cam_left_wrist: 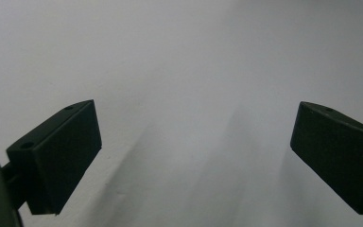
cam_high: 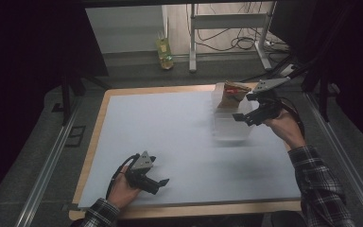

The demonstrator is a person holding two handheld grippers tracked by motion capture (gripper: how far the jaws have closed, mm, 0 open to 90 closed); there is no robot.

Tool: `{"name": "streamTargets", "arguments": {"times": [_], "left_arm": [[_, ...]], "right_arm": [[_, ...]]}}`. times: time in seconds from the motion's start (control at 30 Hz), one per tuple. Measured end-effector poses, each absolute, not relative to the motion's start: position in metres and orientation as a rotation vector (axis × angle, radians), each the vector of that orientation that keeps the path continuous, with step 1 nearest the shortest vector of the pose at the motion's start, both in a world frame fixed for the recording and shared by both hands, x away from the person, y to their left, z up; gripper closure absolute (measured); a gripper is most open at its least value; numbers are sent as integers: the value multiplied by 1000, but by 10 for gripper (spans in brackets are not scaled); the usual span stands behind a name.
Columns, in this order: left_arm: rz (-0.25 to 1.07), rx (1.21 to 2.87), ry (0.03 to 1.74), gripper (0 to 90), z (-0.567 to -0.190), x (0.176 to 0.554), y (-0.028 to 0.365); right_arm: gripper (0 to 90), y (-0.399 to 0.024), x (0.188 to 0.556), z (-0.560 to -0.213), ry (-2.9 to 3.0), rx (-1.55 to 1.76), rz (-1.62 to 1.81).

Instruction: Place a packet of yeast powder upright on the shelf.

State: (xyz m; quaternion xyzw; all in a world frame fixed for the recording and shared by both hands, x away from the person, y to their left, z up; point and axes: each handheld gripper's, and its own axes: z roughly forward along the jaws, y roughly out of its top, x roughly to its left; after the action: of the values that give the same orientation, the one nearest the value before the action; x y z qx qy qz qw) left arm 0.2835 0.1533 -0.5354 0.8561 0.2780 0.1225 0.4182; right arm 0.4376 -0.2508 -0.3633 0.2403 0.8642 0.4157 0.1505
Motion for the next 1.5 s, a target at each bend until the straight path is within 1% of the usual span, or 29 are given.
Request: {"name": "streamTargets", "arguments": {"times": [0.2, 0.3, 0.5, 0.77, 1.0, 1.17, 1.5], "left_arm": [[327, 2146, 704, 24, -536, 284, 154], [354, 2142, 709, 40, -537, 285, 155], [359, 2122, 705, 53, -536, 286, 158], [325, 2106, 730, 65, -536, 289, 161], [314, 2110, 729, 55, -536, 289, 159], [283, 2082, 748, 48, -535, 289, 160], [290, 2089, 748, 45, -535, 288, 159]], "right_arm": [[0, -253, 427, -366, 2475, 683, 1198], [0, -256, 422, -366, 2475, 687, 1201], [0, -260, 413, -367, 2469, 689, 1197], [0, -263, 396, -370, 2482, 675, 1191], [0, -266, 387, -375, 2482, 674, 1194], [0, -266, 379, -378, 2486, 667, 1192], [0, -262, 366, -385, 2505, 667, 1182]]}}
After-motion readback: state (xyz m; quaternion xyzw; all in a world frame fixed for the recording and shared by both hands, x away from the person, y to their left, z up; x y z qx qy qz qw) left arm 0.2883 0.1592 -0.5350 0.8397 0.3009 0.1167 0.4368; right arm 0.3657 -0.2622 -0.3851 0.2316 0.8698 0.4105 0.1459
